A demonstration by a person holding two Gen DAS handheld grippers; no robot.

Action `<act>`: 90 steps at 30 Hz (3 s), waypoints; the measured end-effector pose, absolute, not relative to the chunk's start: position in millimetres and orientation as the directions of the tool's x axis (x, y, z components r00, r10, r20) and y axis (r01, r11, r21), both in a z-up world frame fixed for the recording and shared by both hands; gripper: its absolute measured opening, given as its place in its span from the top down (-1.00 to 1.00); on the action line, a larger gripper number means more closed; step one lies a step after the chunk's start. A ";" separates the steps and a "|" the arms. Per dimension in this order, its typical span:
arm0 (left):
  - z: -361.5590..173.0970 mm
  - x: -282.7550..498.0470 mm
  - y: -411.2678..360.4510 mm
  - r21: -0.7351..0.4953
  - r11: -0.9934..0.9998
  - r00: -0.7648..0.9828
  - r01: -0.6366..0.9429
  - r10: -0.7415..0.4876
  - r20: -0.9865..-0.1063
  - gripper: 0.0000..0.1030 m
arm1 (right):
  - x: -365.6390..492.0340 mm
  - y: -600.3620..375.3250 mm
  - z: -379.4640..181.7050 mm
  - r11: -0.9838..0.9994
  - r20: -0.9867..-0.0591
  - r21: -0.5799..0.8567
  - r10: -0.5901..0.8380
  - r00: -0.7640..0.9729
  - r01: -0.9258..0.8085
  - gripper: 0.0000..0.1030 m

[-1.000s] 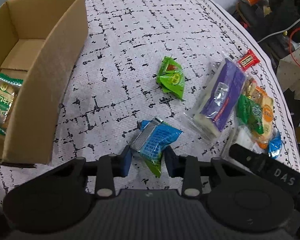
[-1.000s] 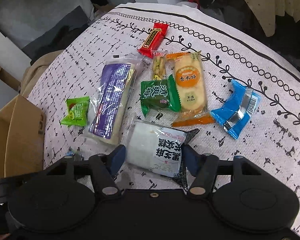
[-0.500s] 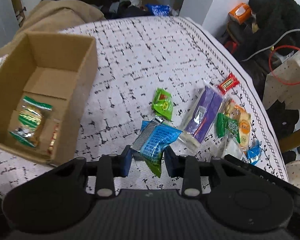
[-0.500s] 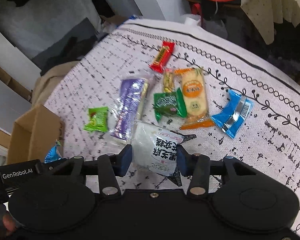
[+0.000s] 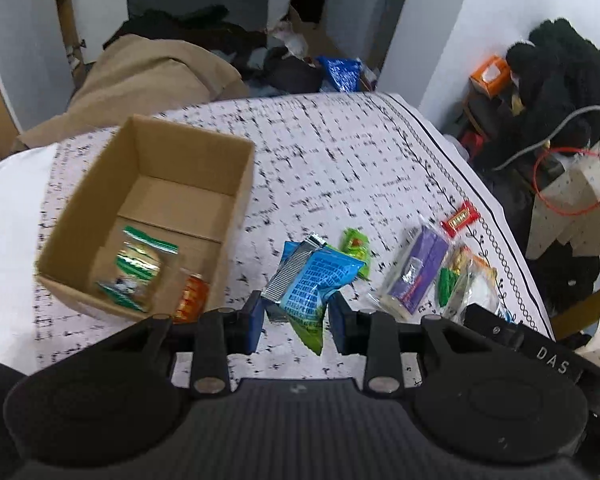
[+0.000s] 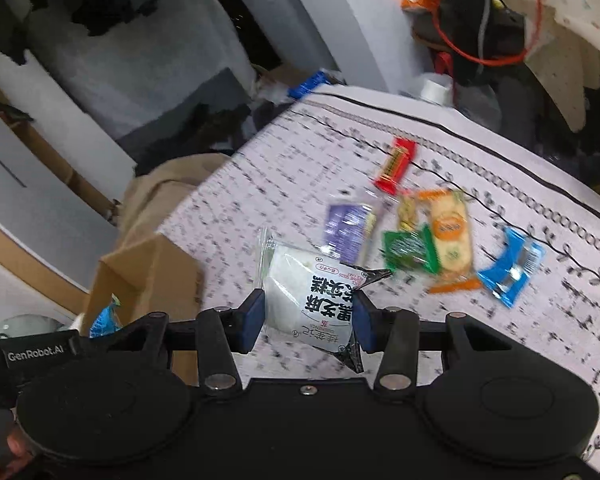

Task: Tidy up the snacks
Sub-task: 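Carry the white packet with the right tool while the left tool carries the blue candy to the box, then open the right tool over the box while the left tool releases the blue candy inside, then lift both open tools away from the box toward the remaining snacks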

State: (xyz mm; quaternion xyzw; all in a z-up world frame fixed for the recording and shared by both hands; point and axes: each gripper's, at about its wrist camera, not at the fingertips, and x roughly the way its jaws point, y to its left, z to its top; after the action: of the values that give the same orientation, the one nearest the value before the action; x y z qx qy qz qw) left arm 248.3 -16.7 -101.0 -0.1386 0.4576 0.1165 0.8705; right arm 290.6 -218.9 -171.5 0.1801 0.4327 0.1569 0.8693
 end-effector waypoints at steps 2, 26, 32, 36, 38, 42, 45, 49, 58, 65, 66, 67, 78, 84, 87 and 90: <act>-95.0 243.2 -12.1 -0.136 0.931 0.563 -0.340 0.085 -0.822 0.35 | 288.2 -215.1 -164.9 0.861 -0.661 0.486 0.476 0.580 -0.152 0.13; -67.7 220.1 59.7 -0.189 0.884 0.604 -0.428 0.124 -0.787 0.35 | 271.0 -143.8 -127.8 0.801 -0.544 0.516 0.581 0.605 -0.304 0.13; -79.1 221.2 82.9 -0.198 0.867 0.588 -0.457 0.128 -0.799 0.35 | 269.6 -118.8 -133.9 0.801 -0.552 0.497 0.589 0.591 -0.334 0.13; -86.6 224.4 96.3 -0.200 0.858 0.583 -0.473 0.135 -0.802 0.35 | 271.8 -104.8 -139.7 0.796 -0.562 0.492 0.599 0.571 -0.351 0.13; -91.2 227.6 103.0 -0.208 0.851 0.577 -0.482 0.129 -0.807 0.35 | 275.1 -97.2 -143.1 0.790 -0.570 0.500 0.608 0.553 -0.354 0.13; -98.1 232.6 117.3 -0.213 0.850 0.567 -0.481 0.117 -0.815 0.35 | 280.8 -79.8 -147.3 0.795 -0.589 0.489 0.605 0.535 -0.360 0.13; -103.8 237.7 128.0 -0.215 0.849 0.557 -0.482 0.108 -0.824 0.34 | 285.2 -66.9 -150.1 0.794 -0.597 0.485 0.607 0.524 -0.367 0.13; -111.7 245.8 140.1 -0.215 0.848 0.540 -0.483 0.095 -0.836 0.34 | 289.6 -51.8 -153.4 0.799 -0.609 0.469 0.601 0.518 -0.376 0.13; -107.8 255.8 157.7 -0.199 0.865 0.511 -0.460 0.075 -0.856 0.27 | 296.3 -19.7 -153.8 0.793 -0.621 0.460 0.609 0.493 -0.400 0.12; -98.6 253.2 173.1 -0.190 0.859 0.505 -0.475 0.090 -0.859 -0.11 | 291.1 -5.3 -157.8 0.776 -0.612 0.451 0.628 0.481 -0.441 -0.20; -97.7 251.9 174.2 -0.187 0.858 0.502 -0.479 0.092 -0.860 -0.14 | 288.2 -6.1 -158.1 0.773 -0.608 0.448 0.632 0.481 -0.449 -0.36; -97.1 250.3 175.1 -0.186 0.856 0.498 -0.482 0.093 -0.862 -0.16 | 286.5 -7.0 -158.0 0.776 -0.608 0.441 0.628 0.486 -0.451 -0.46; -93.8 232.5 169.5 -0.159 0.854 0.475 -0.495 0.113 -0.873 -0.48 | 279.0 -35.7 -144.8 0.838 -0.655 0.404 0.546 0.523 -0.368 -0.69; -81.2 222.0 154.9 -0.156 0.854 0.490 -0.496 0.128 -0.862 -0.66 | 269.8 -66.9 -135.4 0.855 -0.663 0.407 0.518 0.540 -0.322 -0.73; -77.1 216.9 149.2 -0.149 0.858 0.492 -0.492 0.133 -0.860 -0.76 | 266.9 -81.1 -129.0 0.867 -0.668 0.397 0.498 0.553 -0.302 -0.73; -73.2 213.1 140.9 -0.135 0.863 0.491 -0.486 0.141 -0.860 -0.77 | 263.6 -94.2 -122.4 0.870 -0.662 0.398 0.491 0.566 -0.290 -0.74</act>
State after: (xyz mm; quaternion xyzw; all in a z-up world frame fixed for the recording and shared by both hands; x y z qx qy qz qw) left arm 213.1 140.9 -73.2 -0.1837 0.4692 0.1860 0.8435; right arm 263.6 -94.2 -122.4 0.1229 0.4090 0.2230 0.8763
